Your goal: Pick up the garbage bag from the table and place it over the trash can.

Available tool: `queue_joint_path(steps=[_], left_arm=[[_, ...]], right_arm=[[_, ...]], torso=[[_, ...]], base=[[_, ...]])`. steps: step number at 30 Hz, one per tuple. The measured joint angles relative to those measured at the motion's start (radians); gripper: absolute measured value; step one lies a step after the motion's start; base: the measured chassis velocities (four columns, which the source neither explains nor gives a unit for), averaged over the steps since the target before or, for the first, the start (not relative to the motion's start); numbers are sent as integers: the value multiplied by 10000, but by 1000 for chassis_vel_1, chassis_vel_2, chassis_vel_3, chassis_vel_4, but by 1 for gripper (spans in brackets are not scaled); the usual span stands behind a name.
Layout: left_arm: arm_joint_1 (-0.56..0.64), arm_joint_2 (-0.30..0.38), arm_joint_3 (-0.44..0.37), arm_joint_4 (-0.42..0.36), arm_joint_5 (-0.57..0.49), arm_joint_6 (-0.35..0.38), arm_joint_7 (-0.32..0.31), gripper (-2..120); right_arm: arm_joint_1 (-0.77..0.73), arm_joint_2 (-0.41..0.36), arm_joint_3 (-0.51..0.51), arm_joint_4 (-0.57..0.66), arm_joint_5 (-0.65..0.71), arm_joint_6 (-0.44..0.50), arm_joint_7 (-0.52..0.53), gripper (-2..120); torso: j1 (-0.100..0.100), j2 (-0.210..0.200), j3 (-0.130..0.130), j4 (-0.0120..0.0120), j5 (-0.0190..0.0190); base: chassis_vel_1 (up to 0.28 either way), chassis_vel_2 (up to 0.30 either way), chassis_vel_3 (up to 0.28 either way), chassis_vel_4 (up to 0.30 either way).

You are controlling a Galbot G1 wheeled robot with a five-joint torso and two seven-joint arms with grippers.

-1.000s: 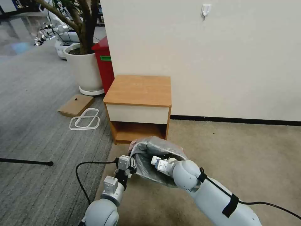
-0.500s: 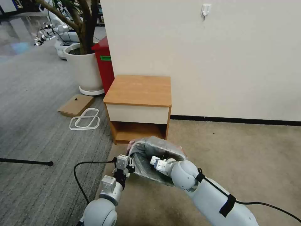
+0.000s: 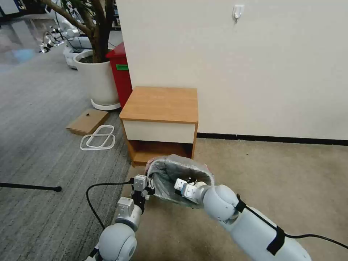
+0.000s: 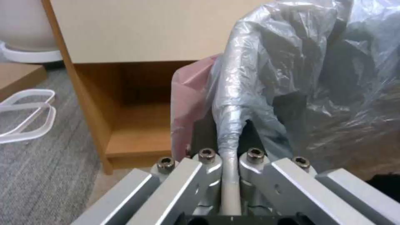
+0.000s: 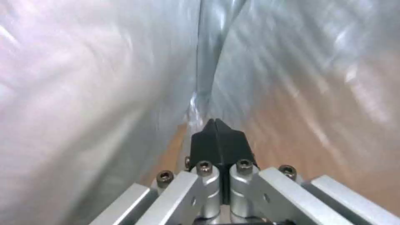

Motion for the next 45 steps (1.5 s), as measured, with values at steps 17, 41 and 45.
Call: queue_joint_path(steps=[17,41,45], left_arm=[[-35,74,121,-523,-3059,1363,-1303,0],[-40,776,594,-1162,-5494,3633,-3640,0],[-110,816,669,-925,-5496,3632,-3630,0]], right_arm=[[-3523,-1906,4461,4316,5470,2834,3724,0],[-5706,1073,7194,3391,6194,7614,6566,67],[-5723,1102,7170,3387,6153,7566,6544,84]], torso=[[0,1,-1,0,-2],[0,2,0,0,-2],[0,1,0,1,-1]], base=[[0,0,0,0],[0,0,0,0],[0,0,0,0]])
